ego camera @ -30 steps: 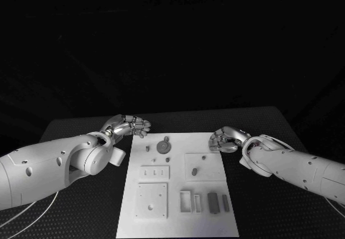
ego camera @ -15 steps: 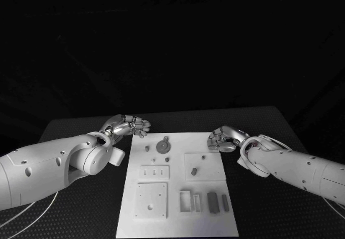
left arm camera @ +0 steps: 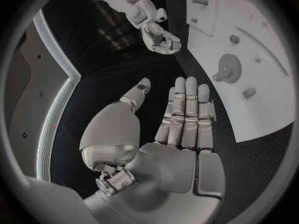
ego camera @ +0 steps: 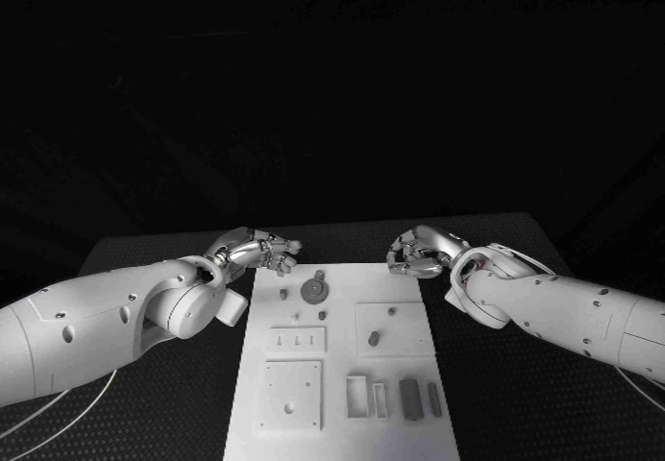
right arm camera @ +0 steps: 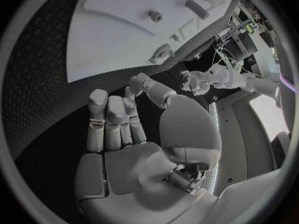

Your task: Assemble the parts on the task board

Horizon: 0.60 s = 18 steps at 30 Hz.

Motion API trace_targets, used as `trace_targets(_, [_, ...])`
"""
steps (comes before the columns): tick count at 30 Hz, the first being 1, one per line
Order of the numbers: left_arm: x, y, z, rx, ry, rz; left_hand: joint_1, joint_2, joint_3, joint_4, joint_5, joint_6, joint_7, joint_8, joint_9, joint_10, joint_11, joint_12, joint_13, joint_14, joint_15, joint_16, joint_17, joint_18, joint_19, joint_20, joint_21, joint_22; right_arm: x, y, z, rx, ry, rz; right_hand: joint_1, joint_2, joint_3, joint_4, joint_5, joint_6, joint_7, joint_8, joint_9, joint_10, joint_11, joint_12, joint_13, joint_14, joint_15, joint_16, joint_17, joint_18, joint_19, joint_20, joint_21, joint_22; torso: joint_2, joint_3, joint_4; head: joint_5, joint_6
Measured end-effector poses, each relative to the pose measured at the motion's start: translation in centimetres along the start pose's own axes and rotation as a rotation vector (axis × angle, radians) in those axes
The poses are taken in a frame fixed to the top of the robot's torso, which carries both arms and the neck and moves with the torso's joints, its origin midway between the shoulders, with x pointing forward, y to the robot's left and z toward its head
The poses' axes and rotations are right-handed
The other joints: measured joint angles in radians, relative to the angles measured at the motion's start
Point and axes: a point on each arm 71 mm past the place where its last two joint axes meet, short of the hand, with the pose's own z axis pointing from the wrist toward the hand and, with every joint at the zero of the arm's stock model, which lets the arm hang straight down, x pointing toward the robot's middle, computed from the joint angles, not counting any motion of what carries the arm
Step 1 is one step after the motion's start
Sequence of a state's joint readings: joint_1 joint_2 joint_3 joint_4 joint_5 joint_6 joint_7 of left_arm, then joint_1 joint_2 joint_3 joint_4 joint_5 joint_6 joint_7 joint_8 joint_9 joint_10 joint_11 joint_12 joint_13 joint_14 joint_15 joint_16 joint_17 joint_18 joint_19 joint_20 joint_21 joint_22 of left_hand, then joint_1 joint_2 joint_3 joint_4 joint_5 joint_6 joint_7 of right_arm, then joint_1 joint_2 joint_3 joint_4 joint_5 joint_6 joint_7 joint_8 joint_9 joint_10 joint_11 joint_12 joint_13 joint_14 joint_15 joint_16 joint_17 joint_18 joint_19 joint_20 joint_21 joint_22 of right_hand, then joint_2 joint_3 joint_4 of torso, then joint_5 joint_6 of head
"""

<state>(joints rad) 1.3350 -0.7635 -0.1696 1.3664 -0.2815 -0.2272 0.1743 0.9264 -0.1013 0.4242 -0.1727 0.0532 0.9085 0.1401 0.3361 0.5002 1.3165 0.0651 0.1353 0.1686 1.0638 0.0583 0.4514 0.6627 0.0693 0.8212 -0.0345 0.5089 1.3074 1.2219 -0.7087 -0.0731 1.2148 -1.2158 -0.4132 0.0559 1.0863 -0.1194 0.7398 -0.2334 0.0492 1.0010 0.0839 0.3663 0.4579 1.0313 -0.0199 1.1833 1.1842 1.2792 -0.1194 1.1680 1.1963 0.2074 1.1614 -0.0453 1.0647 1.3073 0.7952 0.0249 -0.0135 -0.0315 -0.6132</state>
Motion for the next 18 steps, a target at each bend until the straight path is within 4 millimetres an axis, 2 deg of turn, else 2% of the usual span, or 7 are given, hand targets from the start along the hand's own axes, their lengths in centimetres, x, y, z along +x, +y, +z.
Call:
trace_targets(2, [0.2, -0.6, 0.3, -0.01, 0.019, 0.024, -0.027, -0.002, -0.006, 0.016, 0.0, 0.003, -0.003, 0.0, 0.0, 0.011, -0.011, 0.007, 0.007, 0.01, -0.009, 0.014, 0.01, 0.0, 0.008, -0.008, 0.007, 0.0, 0.0, 1.1, 0.3, -0.015, 0.005, -0.014, 0.001, 0.001, 0.003, -0.003, 0.0, 0.0, 0.0, 0.0, 0.0, 0.0, 0.0, 0.002, 0.0, 0.0, 0.0, 0.0, 0.0, 0.0, 0.002, -0.002, 0.0, 0.0, -0.004, -0.0004, -0.0008, 0.002, 0.001])
trace_targets(6, [0.7, -1.7, 0.9, -0.03, 0.048, 0.079, -0.056, -0.007, -0.01, 0.04, 0.0, 0.006, -0.006, 0.0, 0.0, 0.02, -0.013, 0.013, 0.018, 0.014, -0.014, 0.029, 0.024, 0.0, 0.014, -0.014, 0.014, 0.0, 0.3, 3.6, 1.0, -0.051, 0.011, -0.048, 0.001, 0.001, 0.007, -0.007, 0.0, 0.001, -0.001, 0.0, 0.0, 0.006, 0.001, 0.002, 0.0, 0.002, -0.002, 0.001, 0.0, 0.0, 0.005, -0.005, 0.0, 0.0, -0.013, -0.0012, -0.0015, 0.009, 0.006])
trace_targets(10, [1.5, -2.2, 1.6, -0.047, 0.066, 0.112, -0.053, -0.011, -0.008, 0.038, 0.0, 0.006, -0.006, -0.004, -0.002, 0.02, -0.012, 0.013, 0.02, 0.013, -0.014, 0.029, 0.028, 0.0, 0.014, -0.014, 0.018, 0.0, 0.8, 5.7, 1.5, -0.079, 0.018, -0.08, 0.001, 0.001, 0.007, -0.007, -0.003, 0.004, -0.004, 0.0, 0.0, 0.009, -0.002, 0.002, 0.001, 0.005, -0.002, 0.001, 0.0, 0.0, 0.01, -0.003, 0.0, 0.0, -0.022, -0.0017, -0.0016, 0.019, 0.008])
trace_targets(11, [1.9, -2.3, 1.8, -0.054, 0.074, 0.12, -0.047, -0.018, -0.003, 0.033, 0.0, 0.006, -0.006, -0.008, -0.004, 0.011, -0.004, 0.007, 0.02, 0.003, -0.012, 0.029, 0.029, 0.0, 0.013, -0.014, 0.018, 0.001, 1.0, 6.3, 1.5, -0.087, 0.021, -0.086, 0.001, 0.001, 0.009, -0.009, -0.003, 0.004, -0.004, 0.0, 0.0, 0.009, -0.002, 0.002, 0.001, 0.005, -0.002, 0.001, 0.0, 0.001, 0.01, -0.003, 0.0, 0.0, -0.024, -0.0022, -0.0015, 0.021, 0.008])
trace_targets(13, [2.6, -2.3, 2.0, -0.069, 0.086, 0.132, -0.042, -0.023, -0.001, 0.032, 0.0, 0.002, -0.002, -0.009, -0.006, 0.0, 0.0, 0.003, 0.02, -0.004, -0.008, 0.03, 0.03, 0.0, 0.009, -0.017, 0.018, 0.001, 1.3, 7.0, 1.5, -0.099, 0.024, -0.095, 0.001, 0.001, 0.009, -0.01, -0.003, 0.004, -0.004, 0.0, 0.0, 0.009, -0.002, 0.002, 0.001, 0.005, -0.002, 0.001, 0.0, 0.001, 0.01, -0.003, 0.0, 0.001, -0.029, -0.0029, -0.0011, 0.026, 0.008])
trace_targets(18, [3.5, -2.1, 2.4, -0.112, 0.111, 0.159, -0.048, -0.028, 0.003, 0.037, 0.0, 0.001, -0.001, -0.015, -0.01, -0.004, 0.003, -0.001, 0.024, -0.01, -0.008, 0.03, 0.033, 0.0, 0.002, -0.014, 0.018, 0.001, 1.7, 8.7, 1.6, -0.128, 0.025, -0.11, 0.001, 0.001, 0.012, -0.013, -0.003, 0.005, -0.005, 0.0, 0.0, 0.011, 0.0, 0.002, 0.001, 0.007, -0.003, 0.005, 0.0, 0.001, 0.01, -0.003, 0.0, 0.001, -0.035, -0.0047, 0.001, 0.034, 0.002])
